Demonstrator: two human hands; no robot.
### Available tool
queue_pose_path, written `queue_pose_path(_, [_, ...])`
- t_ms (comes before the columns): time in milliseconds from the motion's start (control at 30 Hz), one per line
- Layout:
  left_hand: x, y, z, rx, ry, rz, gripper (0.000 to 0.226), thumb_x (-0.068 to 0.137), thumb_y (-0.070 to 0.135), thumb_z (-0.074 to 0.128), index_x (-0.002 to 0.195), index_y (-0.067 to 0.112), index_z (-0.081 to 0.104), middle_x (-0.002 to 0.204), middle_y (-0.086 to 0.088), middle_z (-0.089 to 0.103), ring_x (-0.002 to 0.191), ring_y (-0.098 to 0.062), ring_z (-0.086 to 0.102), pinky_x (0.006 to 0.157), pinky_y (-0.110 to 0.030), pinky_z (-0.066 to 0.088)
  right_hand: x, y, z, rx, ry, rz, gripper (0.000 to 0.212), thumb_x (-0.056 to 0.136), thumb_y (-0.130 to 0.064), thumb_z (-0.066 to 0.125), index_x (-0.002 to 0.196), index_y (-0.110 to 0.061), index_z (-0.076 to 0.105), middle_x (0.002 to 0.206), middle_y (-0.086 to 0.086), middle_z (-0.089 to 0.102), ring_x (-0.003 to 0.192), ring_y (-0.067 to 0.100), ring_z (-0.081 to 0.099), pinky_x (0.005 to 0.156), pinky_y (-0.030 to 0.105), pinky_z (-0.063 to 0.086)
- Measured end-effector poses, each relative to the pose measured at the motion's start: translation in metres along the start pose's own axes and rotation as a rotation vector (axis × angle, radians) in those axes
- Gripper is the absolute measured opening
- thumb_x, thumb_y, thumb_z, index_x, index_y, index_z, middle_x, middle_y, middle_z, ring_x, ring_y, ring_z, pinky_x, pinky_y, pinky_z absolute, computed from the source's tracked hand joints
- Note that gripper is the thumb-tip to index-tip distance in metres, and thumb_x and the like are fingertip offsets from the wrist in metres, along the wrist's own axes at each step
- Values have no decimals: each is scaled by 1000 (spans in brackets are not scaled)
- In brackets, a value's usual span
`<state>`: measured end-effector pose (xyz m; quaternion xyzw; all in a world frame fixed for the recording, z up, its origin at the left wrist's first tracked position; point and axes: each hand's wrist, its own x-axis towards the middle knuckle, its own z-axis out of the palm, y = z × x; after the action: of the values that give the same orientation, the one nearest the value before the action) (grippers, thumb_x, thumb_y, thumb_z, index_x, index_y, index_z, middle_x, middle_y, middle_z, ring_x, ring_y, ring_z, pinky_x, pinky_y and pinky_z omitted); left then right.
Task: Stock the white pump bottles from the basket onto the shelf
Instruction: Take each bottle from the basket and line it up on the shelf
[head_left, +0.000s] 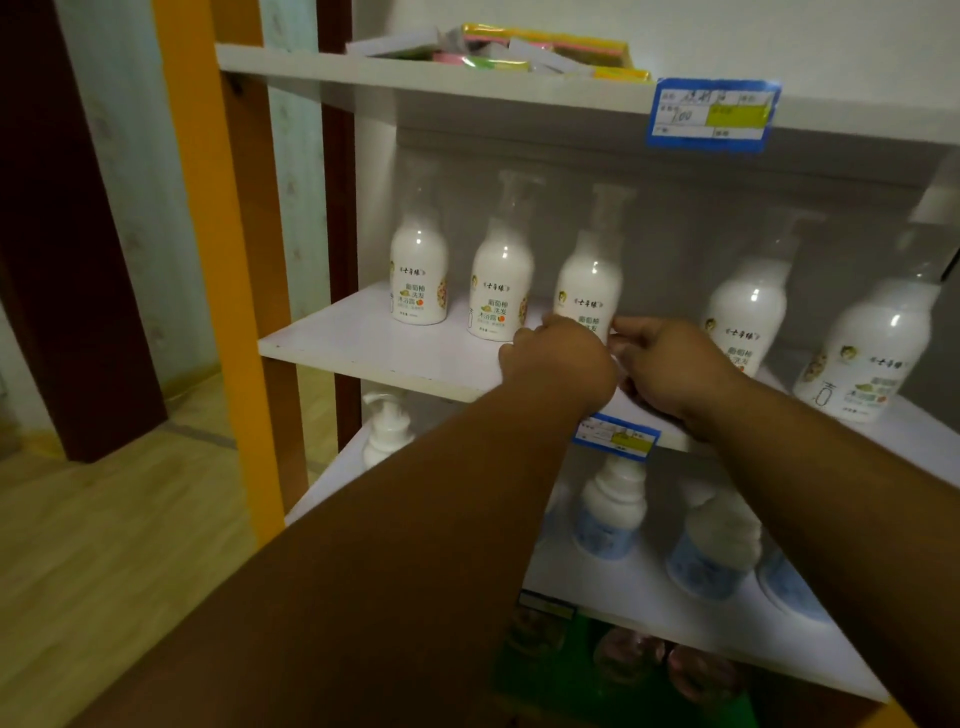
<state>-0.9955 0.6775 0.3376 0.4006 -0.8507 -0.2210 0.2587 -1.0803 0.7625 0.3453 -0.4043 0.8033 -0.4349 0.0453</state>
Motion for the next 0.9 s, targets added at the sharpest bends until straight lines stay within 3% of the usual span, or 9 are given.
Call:
queue_pose_path(167, [5, 0, 0, -8, -25, -28, 56, 87, 37, 60, 131, 9, 41, 123, -12, 56, 115, -31, 52, 96, -43, 40, -1, -4, 1, -184, -32, -87, 30, 104, -24, 48, 127, -32, 66, 117, -3, 72, 94, 17, 70, 88, 39, 55])
queue_pose_path(300, [6, 0, -3, -16, -72, -29, 57, 88, 35, 58, 135, 9, 39, 123, -11, 56, 115, -31, 53, 97, -46, 41, 4, -5, 2, -311, -91, -110, 32, 103, -21, 49, 131, -25, 62, 128, 2, 69, 102, 18, 63, 89, 34, 46])
queue_pose_path(433, [6, 1, -8, -21, -104, -31, 54, 89, 33, 57, 134, 10, 39, 125, -11, 55, 116, -32, 52, 100, -46, 41, 2, -4, 1, -374, -75, -128, 38, 101, -19, 47, 137, -25, 58, 132, 3, 68, 113, 24, 64, 101, 42, 50])
queue_pose_path(667, [4, 0, -11, -23, -136, -16, 44, 89, 30, 56, 128, 13, 43, 125, -11, 55, 116, -32, 52, 101, -46, 41, -1, 2, 0, -390, -3, -164, 35, 101, -16, 43, 130, -18, 65, 124, 8, 71, 105, 27, 66, 96, 41, 52])
queue_pose_path(900, [3, 2, -9, 27, -125, -11, 49, 88, 30, 58, 130, 12, 41, 125, -12, 55, 117, -31, 51, 101, -46, 41, -1, 2, 1, -402, 15, -148, 34, 101, -17, 44, 126, -17, 66, 120, 8, 72, 96, 25, 67, 89, 38, 54])
